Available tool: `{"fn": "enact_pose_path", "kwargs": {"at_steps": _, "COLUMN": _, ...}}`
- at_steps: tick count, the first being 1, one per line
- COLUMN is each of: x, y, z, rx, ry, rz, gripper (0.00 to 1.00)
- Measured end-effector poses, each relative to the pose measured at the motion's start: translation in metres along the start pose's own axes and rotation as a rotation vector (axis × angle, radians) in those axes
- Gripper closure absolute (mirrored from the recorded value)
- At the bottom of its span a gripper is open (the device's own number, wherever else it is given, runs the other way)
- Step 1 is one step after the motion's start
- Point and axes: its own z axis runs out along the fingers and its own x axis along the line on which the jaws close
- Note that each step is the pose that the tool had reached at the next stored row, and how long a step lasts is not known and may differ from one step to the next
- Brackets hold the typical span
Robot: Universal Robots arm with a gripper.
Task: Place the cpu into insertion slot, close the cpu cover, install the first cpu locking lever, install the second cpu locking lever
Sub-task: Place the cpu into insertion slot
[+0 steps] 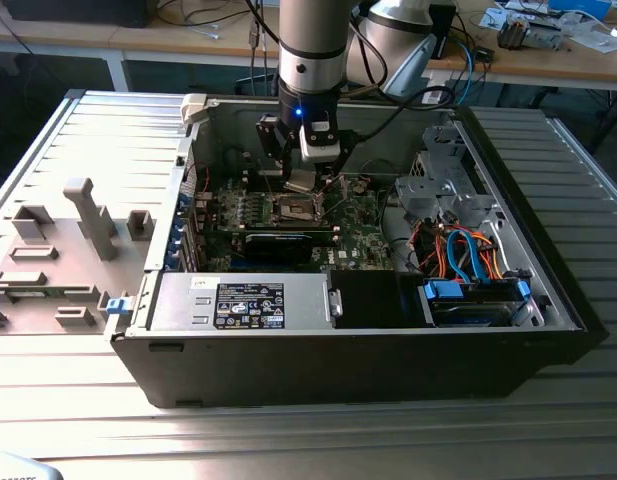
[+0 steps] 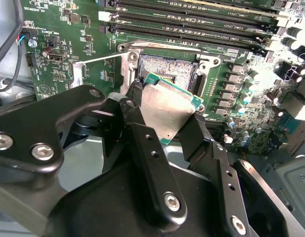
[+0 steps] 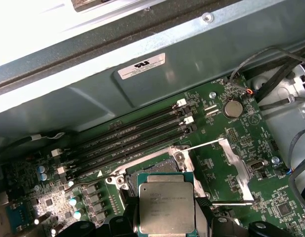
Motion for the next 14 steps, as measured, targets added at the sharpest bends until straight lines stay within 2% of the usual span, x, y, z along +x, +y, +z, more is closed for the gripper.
{"fn": "enact_pose_path", "kwargs": {"at_steps": 14, "x": 0.0, "y": 0.0, "z": 0.0003, "rx": -0.0002, "ry": -0.0007, "rz": 0.009, "gripper": 0.46}}
